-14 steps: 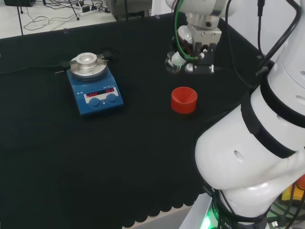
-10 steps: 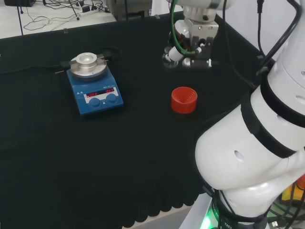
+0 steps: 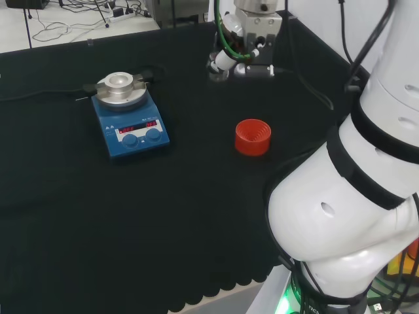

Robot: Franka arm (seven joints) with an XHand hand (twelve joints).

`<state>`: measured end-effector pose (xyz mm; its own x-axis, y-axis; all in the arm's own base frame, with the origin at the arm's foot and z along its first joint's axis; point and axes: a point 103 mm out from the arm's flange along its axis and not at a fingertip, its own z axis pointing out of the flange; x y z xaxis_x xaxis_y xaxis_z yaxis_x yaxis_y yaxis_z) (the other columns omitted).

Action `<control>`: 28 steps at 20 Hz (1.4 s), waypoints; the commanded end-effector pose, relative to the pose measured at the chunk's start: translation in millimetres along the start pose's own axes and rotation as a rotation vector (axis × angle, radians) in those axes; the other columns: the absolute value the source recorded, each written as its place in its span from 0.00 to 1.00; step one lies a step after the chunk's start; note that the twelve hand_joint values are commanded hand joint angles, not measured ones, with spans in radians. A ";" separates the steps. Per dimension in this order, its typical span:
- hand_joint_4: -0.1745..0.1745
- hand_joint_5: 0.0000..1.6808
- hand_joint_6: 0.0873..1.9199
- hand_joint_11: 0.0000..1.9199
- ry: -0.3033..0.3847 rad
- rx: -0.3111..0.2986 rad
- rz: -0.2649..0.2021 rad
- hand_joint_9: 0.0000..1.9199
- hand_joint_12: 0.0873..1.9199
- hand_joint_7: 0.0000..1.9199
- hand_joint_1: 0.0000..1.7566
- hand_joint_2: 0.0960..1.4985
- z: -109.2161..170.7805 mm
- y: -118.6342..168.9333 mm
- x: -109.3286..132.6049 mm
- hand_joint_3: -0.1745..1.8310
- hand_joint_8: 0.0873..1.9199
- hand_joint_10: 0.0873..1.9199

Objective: Place the round-bottom flask on the heater.

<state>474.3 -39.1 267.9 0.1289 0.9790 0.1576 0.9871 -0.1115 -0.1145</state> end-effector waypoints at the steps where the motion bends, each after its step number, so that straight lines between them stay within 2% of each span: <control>1: 0.61 0.67 0.50 0.23 0.026 0.026 -0.045 0.40 0.66 0.27 0.64 0.40 2.0 34.8 34.7 0.49 0.31 0.25; 14: 0.59 0.67 0.50 0.23 0.024 0.067 -0.157 0.40 0.66 0.27 0.64 0.40 5.5 107.0 99.3 0.49 0.31 0.25; 28: 0.58 0.67 0.50 0.23 0.013 0.108 -0.237 0.40 0.66 0.27 0.64 0.39 27.5 156.8 155.1 0.50 0.31 0.25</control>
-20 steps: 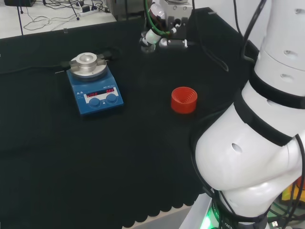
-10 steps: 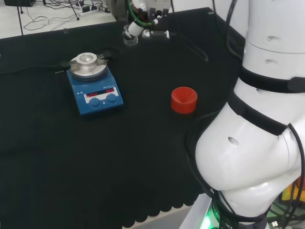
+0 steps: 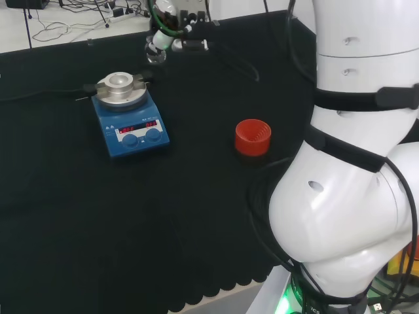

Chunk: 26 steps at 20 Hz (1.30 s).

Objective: Place the round-bottom flask on the heater.

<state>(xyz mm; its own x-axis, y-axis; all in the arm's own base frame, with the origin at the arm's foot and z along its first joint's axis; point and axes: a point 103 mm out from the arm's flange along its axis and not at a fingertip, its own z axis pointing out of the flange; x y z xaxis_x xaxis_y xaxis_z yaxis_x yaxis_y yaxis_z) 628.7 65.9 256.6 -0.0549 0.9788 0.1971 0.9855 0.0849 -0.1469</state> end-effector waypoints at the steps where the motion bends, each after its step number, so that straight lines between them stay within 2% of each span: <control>1: 0.58 0.67 0.50 0.23 0.002 0.045 -0.053 0.40 0.66 0.27 0.64 0.39 13.7 25.9 32.7 0.50 0.31 0.25; 10: 0.57 0.67 0.50 0.23 0.002 0.071 -0.081 0.40 0.66 0.27 0.64 0.39 26.8 50.7 49.6 0.50 0.31 0.25; 26: 0.56 0.67 0.50 0.23 -0.003 0.084 -0.108 0.40 0.66 0.27 0.64 0.39 47.6 52.2 65.1 0.50 0.31 0.25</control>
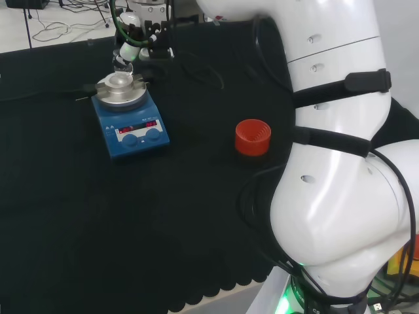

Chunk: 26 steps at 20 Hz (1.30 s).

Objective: Place the round-bottom flask on the heater.

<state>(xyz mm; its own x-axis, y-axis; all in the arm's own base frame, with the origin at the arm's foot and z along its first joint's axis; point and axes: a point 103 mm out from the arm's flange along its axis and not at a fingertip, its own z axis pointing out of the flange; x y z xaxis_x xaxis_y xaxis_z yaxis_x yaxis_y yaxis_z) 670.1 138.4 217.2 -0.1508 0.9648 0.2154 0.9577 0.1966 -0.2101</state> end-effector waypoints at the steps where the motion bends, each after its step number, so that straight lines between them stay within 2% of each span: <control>1: 0.56 0.67 0.50 0.23 -0.004 -0.001 -0.010 0.40 0.66 0.27 0.64 0.39 3.6 0.7 4.9 0.50 0.31 0.25; 22: 0.55 0.67 0.50 0.23 -0.026 0.022 -0.014 0.40 0.66 0.27 0.64 0.39 18.3 11.6 7.7 0.50 0.31 0.25; 24: 0.60 0.66 0.50 0.23 -0.013 0.026 -0.015 0.39 0.66 0.26 0.63 0.42 19.3 11.7 6.6 0.46 0.31 0.25; 26: 0.73 0.62 0.50 0.21 -0.007 0.028 -0.016 0.37 0.67 0.23 0.61 0.51 19.7 11.2 5.2 0.35 0.32 0.26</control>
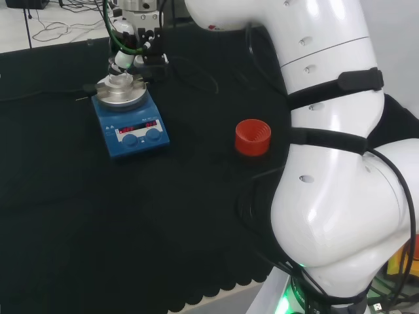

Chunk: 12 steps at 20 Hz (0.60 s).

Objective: Place the round-bottom flask on the heater.

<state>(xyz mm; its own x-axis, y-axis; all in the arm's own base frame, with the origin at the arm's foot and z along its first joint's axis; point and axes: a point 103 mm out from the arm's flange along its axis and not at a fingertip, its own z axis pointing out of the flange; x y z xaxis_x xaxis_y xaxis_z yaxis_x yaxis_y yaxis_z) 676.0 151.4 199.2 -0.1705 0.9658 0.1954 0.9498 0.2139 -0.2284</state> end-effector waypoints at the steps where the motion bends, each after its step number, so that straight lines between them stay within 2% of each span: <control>1: 0.60 0.58 0.48 0.20 0.020 0.005 -0.004 0.35 0.67 0.22 0.60 0.50 1.4 -1.1 -2.7 0.34 0.33 0.27; 2: 0.48 0.52 0.46 0.19 0.020 0.003 -0.006 0.34 0.68 0.20 0.58 0.47 0.3 -1.4 -2.4 0.36 0.33 0.28; 4: 0.39 0.42 0.43 0.17 0.020 0.001 -0.009 0.31 0.69 0.17 0.56 0.41 -2.2 -2.1 -1.5 0.41 0.34 0.30; 8: 0.39 0.31 0.38 0.14 0.018 -0.006 -0.015 0.28 0.69 0.15 0.55 0.36 -5.0 -5.9 1.7 0.43 0.34 0.31; 12: 0.40 0.30 0.35 0.14 0.010 -0.025 -0.023 0.28 0.70 0.14 0.55 0.36 -7.6 -16.1 5.0 0.44 0.34 0.31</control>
<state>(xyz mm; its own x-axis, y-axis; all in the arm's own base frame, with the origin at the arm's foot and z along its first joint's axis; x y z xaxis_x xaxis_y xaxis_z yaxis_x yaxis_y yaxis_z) 671.6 150.2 204.4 -0.1780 0.9604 0.2144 0.9487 0.2253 -0.2217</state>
